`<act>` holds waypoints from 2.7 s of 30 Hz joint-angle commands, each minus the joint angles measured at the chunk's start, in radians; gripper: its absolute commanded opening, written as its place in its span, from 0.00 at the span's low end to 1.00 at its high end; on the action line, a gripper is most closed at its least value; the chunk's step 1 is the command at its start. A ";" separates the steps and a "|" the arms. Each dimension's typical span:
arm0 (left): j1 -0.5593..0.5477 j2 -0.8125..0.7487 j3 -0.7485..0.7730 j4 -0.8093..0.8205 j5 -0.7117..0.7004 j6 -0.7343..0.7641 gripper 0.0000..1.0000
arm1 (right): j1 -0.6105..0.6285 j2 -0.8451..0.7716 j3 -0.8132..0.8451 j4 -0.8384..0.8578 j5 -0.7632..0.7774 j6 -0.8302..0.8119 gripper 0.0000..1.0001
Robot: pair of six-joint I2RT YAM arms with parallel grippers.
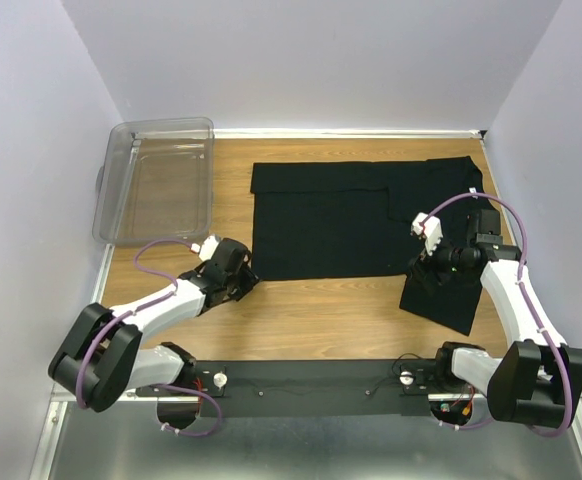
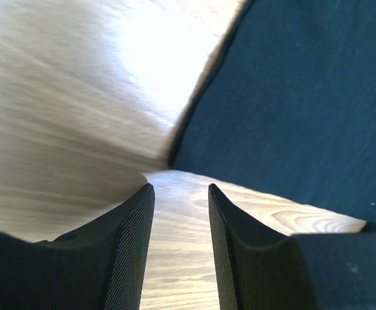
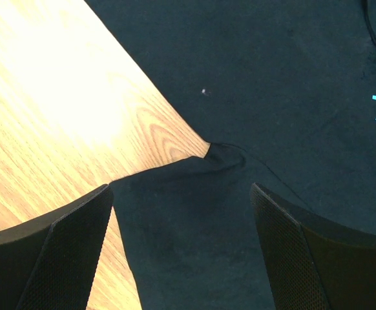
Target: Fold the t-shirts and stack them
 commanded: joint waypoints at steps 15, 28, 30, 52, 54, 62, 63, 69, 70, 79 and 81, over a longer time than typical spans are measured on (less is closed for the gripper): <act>0.009 0.067 0.041 -0.050 -0.145 -0.047 0.35 | -0.001 -0.020 0.005 -0.031 -0.025 -0.002 0.93; 0.032 0.112 0.039 0.038 -0.118 0.028 0.26 | -0.001 -0.027 0.005 -0.048 -0.022 -0.009 0.93; 0.032 0.110 0.039 0.047 -0.109 0.037 0.25 | -0.001 -0.027 0.006 -0.050 -0.022 -0.011 0.93; 0.187 -0.114 0.027 0.114 -0.017 0.286 0.00 | -0.059 -0.016 0.031 -0.270 0.445 -0.329 0.90; 0.196 -0.103 0.025 0.125 -0.010 0.293 0.00 | -0.059 -0.018 0.026 -0.342 0.413 -0.388 0.89; 0.299 -0.016 0.080 0.180 0.036 0.367 0.00 | -0.029 0.002 0.029 -0.455 0.275 -0.486 0.87; 0.303 -0.007 0.088 0.180 0.040 0.375 0.00 | -0.018 -0.001 0.026 -0.458 0.267 -0.489 0.86; 0.317 0.032 0.113 0.185 0.072 0.404 0.00 | 0.082 -0.041 -0.009 -0.475 0.265 -0.472 0.76; 0.317 0.033 0.116 0.186 0.080 0.404 0.00 | 0.096 -0.050 -0.014 -0.491 0.271 -0.492 0.76; 0.317 0.049 0.125 0.219 0.108 0.418 0.00 | 0.220 -0.035 -0.017 -0.499 0.307 -0.474 0.69; 0.317 0.058 0.125 0.229 0.117 0.419 0.00 | 0.283 -0.020 -0.038 -0.452 0.322 -0.419 0.62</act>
